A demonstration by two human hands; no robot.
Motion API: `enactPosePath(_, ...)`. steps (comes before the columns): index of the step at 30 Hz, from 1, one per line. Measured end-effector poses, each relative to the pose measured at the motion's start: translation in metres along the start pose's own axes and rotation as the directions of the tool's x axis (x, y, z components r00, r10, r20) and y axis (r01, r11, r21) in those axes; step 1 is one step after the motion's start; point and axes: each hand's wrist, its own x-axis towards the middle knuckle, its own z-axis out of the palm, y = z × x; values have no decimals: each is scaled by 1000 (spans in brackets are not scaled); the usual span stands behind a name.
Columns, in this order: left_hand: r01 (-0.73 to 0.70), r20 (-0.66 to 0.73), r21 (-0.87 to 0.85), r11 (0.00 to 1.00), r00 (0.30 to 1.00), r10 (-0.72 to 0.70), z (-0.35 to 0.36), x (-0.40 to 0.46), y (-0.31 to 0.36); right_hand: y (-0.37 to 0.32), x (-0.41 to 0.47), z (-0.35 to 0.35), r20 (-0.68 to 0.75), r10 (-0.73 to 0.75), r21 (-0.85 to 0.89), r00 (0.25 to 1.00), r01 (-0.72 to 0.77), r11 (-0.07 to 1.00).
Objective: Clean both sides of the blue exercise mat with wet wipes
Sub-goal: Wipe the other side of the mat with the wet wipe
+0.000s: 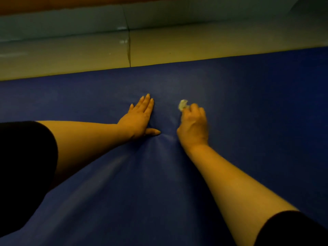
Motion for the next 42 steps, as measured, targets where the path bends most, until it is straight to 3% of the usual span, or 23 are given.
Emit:
enactPosePath(4, 15, 6, 25, 1000, 1000, -15, -1, -1, 1, -23, -28, 5, 147, -313, 143, 938, 293, 945)
enactPosePath(6, 19, 3, 25, 1000, 1000, -19, 0, -2, 2, 0, -18, 0, 184, -364, 121, 913, 346, 930)
enactPosePath(7, 21, -3, 20, 1000, 1000, -21, 0, -3, 2, 15, -12, -2, 167, -331, 74, 929, 323, 944)
enactPosePath(9, 22, -10, 11, 1000, 1000, -22, 2, -3, 2, 35, -5, -8, 74, -117, 17, 990, 116, 993)
enactPosePath(11, 26, -28, 15, 1000, 999, -26, 3, -4, 2, 23, -14, -10, 6, 25, 18, 1000, -25, 1000)
enactPosePath(14, 79, -86, 60, 995, 994, -74, 10, -14, 6, -16, -50, -7, 87, -189, 116, 978, 179, 977)
enactPosePath(17, 193, -169, 28, 981, 968, -186, 29, -33, 27, -4, -51, -14, 176, -345, 163, 922, 318, 934)
enactPosePath(19, 263, -210, -22, 965, 942, -262, 42, -44, 47, 23, -38, -23, 172, -250, 77, 953, 240, 968)
enactPosePath(21, 304, -216, -88, 948, 924, -316, 53, -55, 68, 36, -32, -30, 143, -15, 17, 990, 12, 1000)
enactPosePath(23, 323, -197, -130, 937, 918, -344, 63, -70, 88, 23, -43, -29, 112, 58, 32, 992, -62, 998)
enactPosePath(27, 252, -82, -154, 955, 960, -266, 78, -102, 103, -14, -85, -28, 169, -262, 164, 950, 235, 958)
enactPosePath(30, 169, 24, -143, 975, 986, -168, 66, -110, 89, 14, -81, -45, 269, -365, 181, 891, 326, 928)
enactPosePath(31, 154, 84, -109, 982, 986, -146, 60, -111, 84, 30, -75, -50, 277, -329, 112, 903, 310, 944)
enactPosePath(33, 148, 204, -77, 986, 970, -130, 53, -118, 83, 56, -66, -60, 198, -108, -25, 974, 115, 993)
enactPosePath(35, 164, 244, -79, 983, 959, -141, 59, -132, 90, 48, -76, -64, 136, 33, -20, 990, -30, 999)
enactPosePath(37, 173, 213, -65, 983, 965, -156, 71, -144, 99, 17, -104, -60, 198, -104, 112, 975, 83, 990)
enactPosePath(39, 179, 184, -45, 983, 969, -168, 80, -150, 103, -9, -130, -60, 296, -287, 235, 911, 222, 946)
enactPosePath(42, 186, 208, -61, 981, 963, -170, 78, -152, 106, 1, -118, -78, 439, -304, 236, 845, 218, 947)
